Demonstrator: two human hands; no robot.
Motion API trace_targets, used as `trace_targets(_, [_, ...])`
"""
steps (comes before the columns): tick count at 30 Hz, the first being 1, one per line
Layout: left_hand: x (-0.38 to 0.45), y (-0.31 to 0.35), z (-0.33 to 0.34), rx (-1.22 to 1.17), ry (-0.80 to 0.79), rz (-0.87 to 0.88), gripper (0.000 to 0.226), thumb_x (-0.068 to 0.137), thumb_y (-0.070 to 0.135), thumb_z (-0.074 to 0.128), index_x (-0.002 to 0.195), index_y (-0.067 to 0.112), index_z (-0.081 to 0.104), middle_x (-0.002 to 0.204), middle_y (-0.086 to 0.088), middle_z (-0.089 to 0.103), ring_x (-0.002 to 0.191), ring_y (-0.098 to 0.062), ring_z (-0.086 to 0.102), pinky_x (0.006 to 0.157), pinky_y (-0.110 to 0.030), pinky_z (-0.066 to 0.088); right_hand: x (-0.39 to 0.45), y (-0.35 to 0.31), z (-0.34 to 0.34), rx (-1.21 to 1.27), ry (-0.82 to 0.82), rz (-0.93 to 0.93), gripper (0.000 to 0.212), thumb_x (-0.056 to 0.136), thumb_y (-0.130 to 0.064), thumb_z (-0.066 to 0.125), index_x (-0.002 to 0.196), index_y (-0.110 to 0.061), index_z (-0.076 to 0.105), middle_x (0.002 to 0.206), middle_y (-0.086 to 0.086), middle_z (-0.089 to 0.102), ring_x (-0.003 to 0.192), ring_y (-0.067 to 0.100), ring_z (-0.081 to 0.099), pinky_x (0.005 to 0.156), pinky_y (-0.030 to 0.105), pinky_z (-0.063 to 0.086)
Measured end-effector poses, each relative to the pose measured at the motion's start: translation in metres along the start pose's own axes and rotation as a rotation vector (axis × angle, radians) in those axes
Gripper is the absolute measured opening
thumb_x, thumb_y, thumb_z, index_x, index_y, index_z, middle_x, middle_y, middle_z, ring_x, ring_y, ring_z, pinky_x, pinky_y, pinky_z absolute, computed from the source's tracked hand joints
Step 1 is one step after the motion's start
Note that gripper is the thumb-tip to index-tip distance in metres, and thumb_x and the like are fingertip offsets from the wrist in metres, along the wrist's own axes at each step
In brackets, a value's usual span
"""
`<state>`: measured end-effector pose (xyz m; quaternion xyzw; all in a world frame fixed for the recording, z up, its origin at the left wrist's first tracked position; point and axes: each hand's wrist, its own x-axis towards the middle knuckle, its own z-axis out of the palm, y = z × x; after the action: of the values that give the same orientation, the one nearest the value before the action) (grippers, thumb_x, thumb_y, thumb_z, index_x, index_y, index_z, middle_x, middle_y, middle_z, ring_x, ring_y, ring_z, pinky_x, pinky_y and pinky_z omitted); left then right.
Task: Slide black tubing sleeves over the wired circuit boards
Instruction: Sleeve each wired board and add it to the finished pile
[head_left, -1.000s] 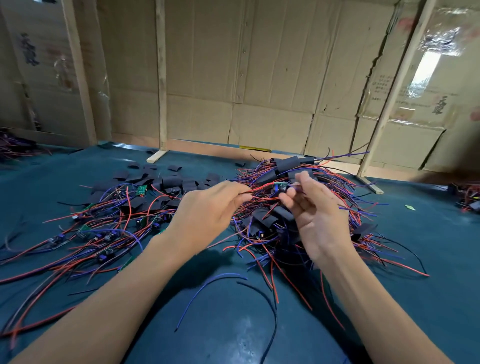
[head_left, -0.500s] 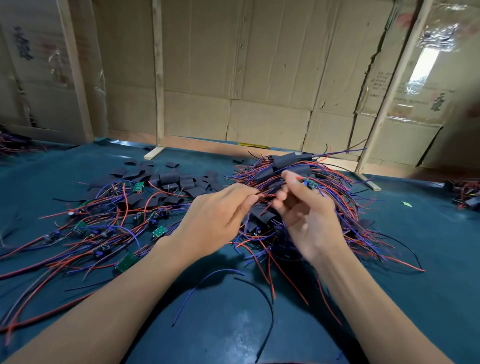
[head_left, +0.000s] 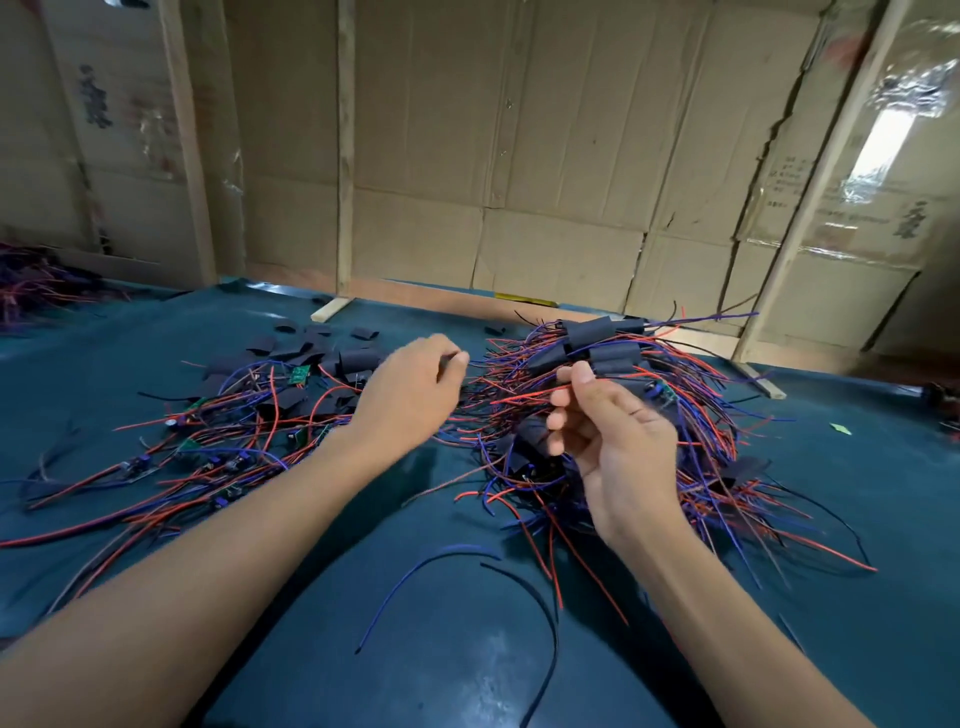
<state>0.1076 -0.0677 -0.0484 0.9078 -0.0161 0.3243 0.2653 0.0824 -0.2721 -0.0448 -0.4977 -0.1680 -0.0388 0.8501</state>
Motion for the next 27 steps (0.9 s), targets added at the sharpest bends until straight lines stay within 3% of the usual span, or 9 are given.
trace_targets(2, [0.022, -0.024, 0.006, 0.253, -0.154, -0.039, 0.032, 0.1, 0.031, 0.051, 0.126, 0.014, 0.061, 0.119, -0.015, 0.057, 0.117, -0.035, 0.052, 0.098, -0.045, 0.045, -0.002, 0.006, 0.003, -0.069, 0.048, -0.03, 0.022, 0.094, -0.016, 0.066, 0.084, 0.004, 0.068, 0.075, 0.011, 0.067, 0.054, 0.02, 0.057, 0.043, 0.027, 0.044])
trace_targets(5, [0.043, -0.052, 0.012, 0.534, -0.375, -0.137, 0.045, 0.1, 0.042, 0.05, 0.139, 0.019, 0.052, 0.135, -0.016, 0.049, 0.128, -0.038, 0.043, 0.101, -0.049, 0.041, -0.005, 0.012, 0.008, -0.179, 0.056, -0.071, 0.026, 0.096, -0.017, 0.065, 0.077, 0.0, 0.069, 0.068, 0.009, 0.068, 0.05, 0.019, 0.055, 0.042, 0.025, 0.044])
trace_targets(10, [0.058, -0.065, 0.026, 0.652, -0.472, -0.173, 0.039, 0.098, 0.046, 0.053, 0.126, 0.02, 0.058, 0.134, -0.014, 0.058, 0.124, -0.038, 0.05, 0.099, -0.046, 0.041, -0.007, 0.014, 0.005, -0.234, 0.055, -0.1, 0.033, 0.097, -0.018, 0.066, 0.073, 0.004, 0.067, 0.066, 0.009, 0.068, 0.046, 0.014, 0.054, 0.041, 0.024, 0.043])
trace_targets(14, [0.066, -0.062, 0.019, 0.698, -0.581, -0.219, 0.053, 0.094, 0.059, 0.053, 0.129, 0.02, 0.058, 0.139, -0.016, 0.041, 0.134, -0.043, 0.034, 0.104, -0.059, 0.039, -0.006, 0.013, 0.006, -0.227, 0.092, -0.116, 0.032, 0.097, -0.018, 0.067, 0.071, 0.001, 0.068, 0.066, 0.008, 0.068, 0.047, 0.016, 0.055, 0.041, 0.026, 0.043])
trace_targets(16, [0.069, -0.06, 0.013, 0.714, -0.628, -0.203, 0.05, 0.091, 0.064, 0.055, 0.118, 0.023, 0.064, 0.13, -0.014, 0.042, 0.13, -0.042, 0.034, 0.101, -0.057, 0.04, -0.005, 0.013, 0.005, -0.236, 0.102, -0.12, 0.032, 0.097, -0.019, 0.067, 0.071, -0.001, 0.068, 0.066, 0.008, 0.069, 0.048, 0.017, 0.055, 0.041, 0.026, 0.043])
trace_targets(18, [0.07, -0.054, 0.006, 0.713, -0.667, -0.161, 0.043, 0.09, 0.061, 0.057, 0.089, 0.018, 0.064, 0.111, -0.012, 0.054, 0.11, -0.038, 0.049, 0.093, -0.05, 0.048, -0.005, 0.012, 0.004, -0.257, 0.1, -0.122, 0.032, 0.097, -0.021, 0.067, 0.07, -0.006, 0.069, 0.065, 0.007, 0.069, 0.048, 0.019, 0.055, 0.041, 0.027, 0.043])
trace_targets(21, [0.064, -0.04, -0.003, 0.699, -0.66, -0.059, 0.043, 0.085, 0.052, 0.061, 0.064, 0.018, 0.046, 0.081, -0.009, 0.058, 0.067, -0.028, 0.054, 0.077, -0.044, 0.057, -0.003, 0.01, 0.001, -0.251, 0.094, -0.124, 0.029, 0.098, -0.021, 0.066, 0.074, -0.006, 0.07, 0.066, 0.007, 0.069, 0.05, 0.02, 0.058, 0.042, 0.027, 0.046])
trace_targets(25, [0.053, -0.022, -0.011, 0.958, -0.413, 0.223, 0.041, 0.084, 0.058, 0.053, 0.09, 0.019, 0.066, 0.105, -0.007, 0.068, 0.098, -0.03, 0.063, 0.081, -0.036, 0.044, -0.001, 0.01, 0.001, -0.207, 0.078, -0.13, 0.025, 0.099, -0.018, 0.064, 0.08, -0.003, 0.068, 0.069, 0.007, 0.068, 0.053, 0.019, 0.061, 0.042, 0.027, 0.048])
trace_targets(27, [0.042, -0.014, -0.013, 0.82, -0.201, 0.27, 0.048, 0.087, 0.056, 0.049, 0.108, 0.018, 0.07, 0.107, -0.007, 0.067, 0.103, -0.03, 0.061, 0.085, -0.038, 0.042, 0.001, 0.008, 0.001, -0.203, 0.073, -0.149, 0.023, 0.099, -0.018, 0.063, 0.08, -0.004, 0.068, 0.07, 0.006, 0.068, 0.054, 0.019, 0.061, 0.044, 0.029, 0.048])
